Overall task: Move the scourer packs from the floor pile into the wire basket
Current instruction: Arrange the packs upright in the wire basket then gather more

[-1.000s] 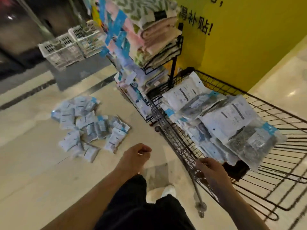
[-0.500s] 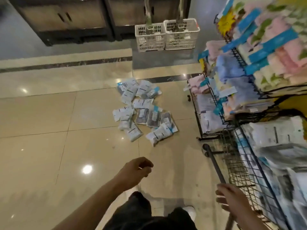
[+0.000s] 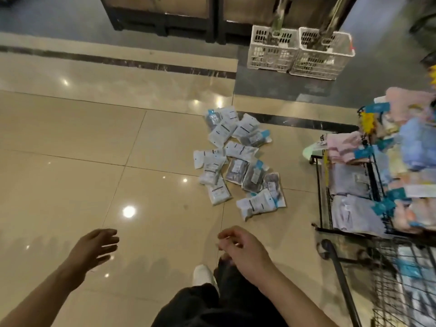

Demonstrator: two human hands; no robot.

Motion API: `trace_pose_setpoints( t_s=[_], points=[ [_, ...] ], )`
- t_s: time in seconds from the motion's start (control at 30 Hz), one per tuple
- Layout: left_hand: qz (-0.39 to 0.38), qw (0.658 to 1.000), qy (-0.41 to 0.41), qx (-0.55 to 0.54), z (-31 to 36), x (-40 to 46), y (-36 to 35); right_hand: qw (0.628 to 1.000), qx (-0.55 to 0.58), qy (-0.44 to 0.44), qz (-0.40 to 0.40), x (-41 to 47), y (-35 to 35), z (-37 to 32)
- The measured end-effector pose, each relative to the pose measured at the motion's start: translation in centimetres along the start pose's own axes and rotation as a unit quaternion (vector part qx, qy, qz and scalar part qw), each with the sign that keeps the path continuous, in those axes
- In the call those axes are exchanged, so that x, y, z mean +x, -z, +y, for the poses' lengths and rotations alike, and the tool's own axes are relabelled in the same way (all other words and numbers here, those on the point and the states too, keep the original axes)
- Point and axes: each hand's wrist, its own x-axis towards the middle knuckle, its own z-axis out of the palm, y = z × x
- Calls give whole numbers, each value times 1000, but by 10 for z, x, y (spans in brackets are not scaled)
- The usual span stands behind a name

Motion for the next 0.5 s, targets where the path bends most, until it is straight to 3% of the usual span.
trace_pose_setpoints(
  t_s=[0.2,0.5],
  points=[
    [27,998,46,-33,39,57,4,993,-84,11,-79,74,-5,-44],
    [-29,997,46,-61,179,131,-100,990,-113,-66,-46,216,59,-73]
  ],
)
